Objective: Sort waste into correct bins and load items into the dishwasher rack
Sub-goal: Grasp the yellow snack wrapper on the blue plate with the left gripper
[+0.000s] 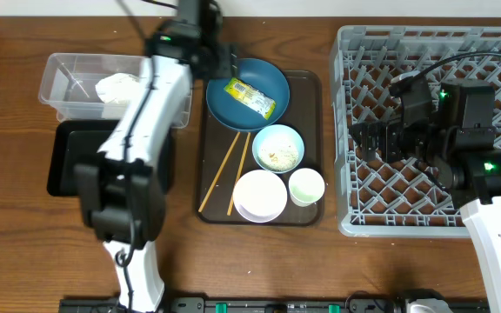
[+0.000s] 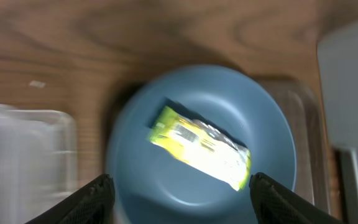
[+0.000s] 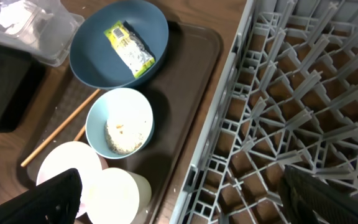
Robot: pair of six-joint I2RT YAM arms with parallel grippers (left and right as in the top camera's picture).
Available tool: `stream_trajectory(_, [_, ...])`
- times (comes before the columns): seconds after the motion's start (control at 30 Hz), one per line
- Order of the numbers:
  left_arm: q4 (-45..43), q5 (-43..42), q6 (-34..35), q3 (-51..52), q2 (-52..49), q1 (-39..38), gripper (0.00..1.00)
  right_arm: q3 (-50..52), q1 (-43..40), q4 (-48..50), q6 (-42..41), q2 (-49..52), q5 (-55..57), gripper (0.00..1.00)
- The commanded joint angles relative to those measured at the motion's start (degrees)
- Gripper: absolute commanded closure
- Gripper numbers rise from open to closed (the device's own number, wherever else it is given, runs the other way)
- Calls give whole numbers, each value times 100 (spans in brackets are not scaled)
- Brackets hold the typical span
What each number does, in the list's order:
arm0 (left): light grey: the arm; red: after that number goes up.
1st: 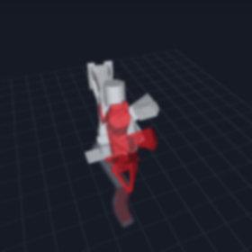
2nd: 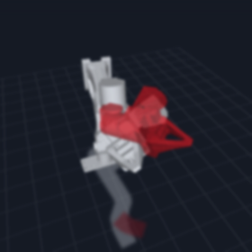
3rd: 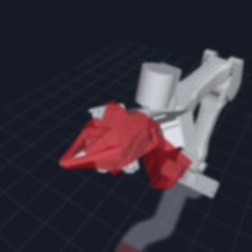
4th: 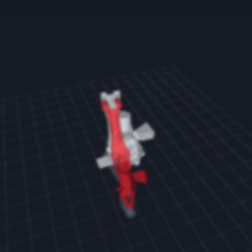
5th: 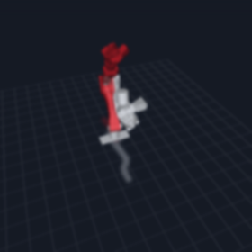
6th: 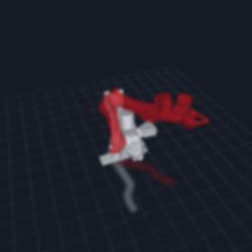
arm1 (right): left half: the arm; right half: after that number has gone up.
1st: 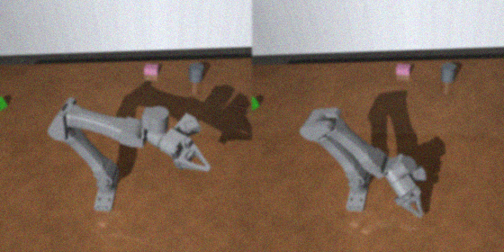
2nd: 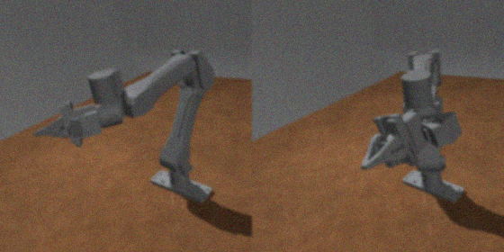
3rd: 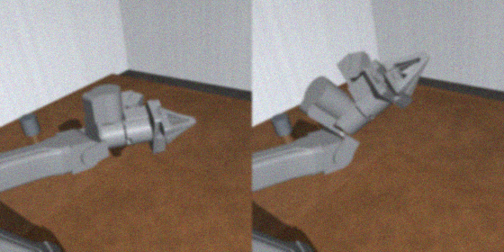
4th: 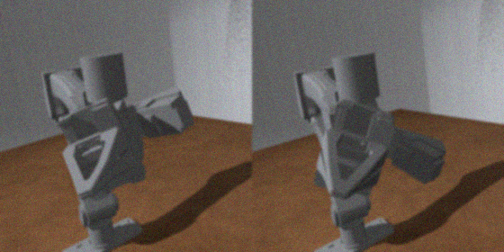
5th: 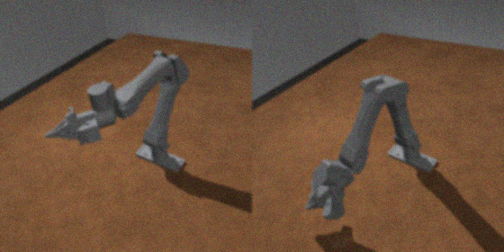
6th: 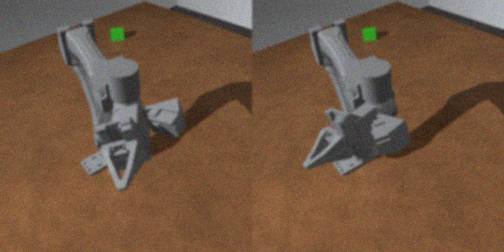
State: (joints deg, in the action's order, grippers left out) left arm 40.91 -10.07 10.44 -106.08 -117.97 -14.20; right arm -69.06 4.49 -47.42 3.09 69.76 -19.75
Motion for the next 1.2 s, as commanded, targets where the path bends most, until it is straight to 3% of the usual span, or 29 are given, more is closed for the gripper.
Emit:
stream_trajectory(0.0, [15, 455, 308, -20, -343, -142, 28, -131, 81, -24, -94, 15, -66, 1])
stream_trajectory(0.2, [-146, 708, 1410, -20, -828, -363, 28, -131, 81, -35, -94, 55, -66, 1])
stream_trajectory(0.83, [-662, 649, 1456, -20, -1576, -621, 24, -122, 81, -168, -92, 76, -66, 1])
stream_trajectory(0.93, [-673, 649, 1456, -20, -1576, -627, 34, -122, 81, -170, -92, 76, -63, 1])
stream_trajectory(1.03, [-627, 649, 1451, -20, -1576, -629, 61, -122, 81, -170, -92, 76, -63, 1])
stream_trajectory(1.17, [-551, 649, 1451, -33, -1561, -627, 85, -122, 79, -168, -92, 76, -63, 1])
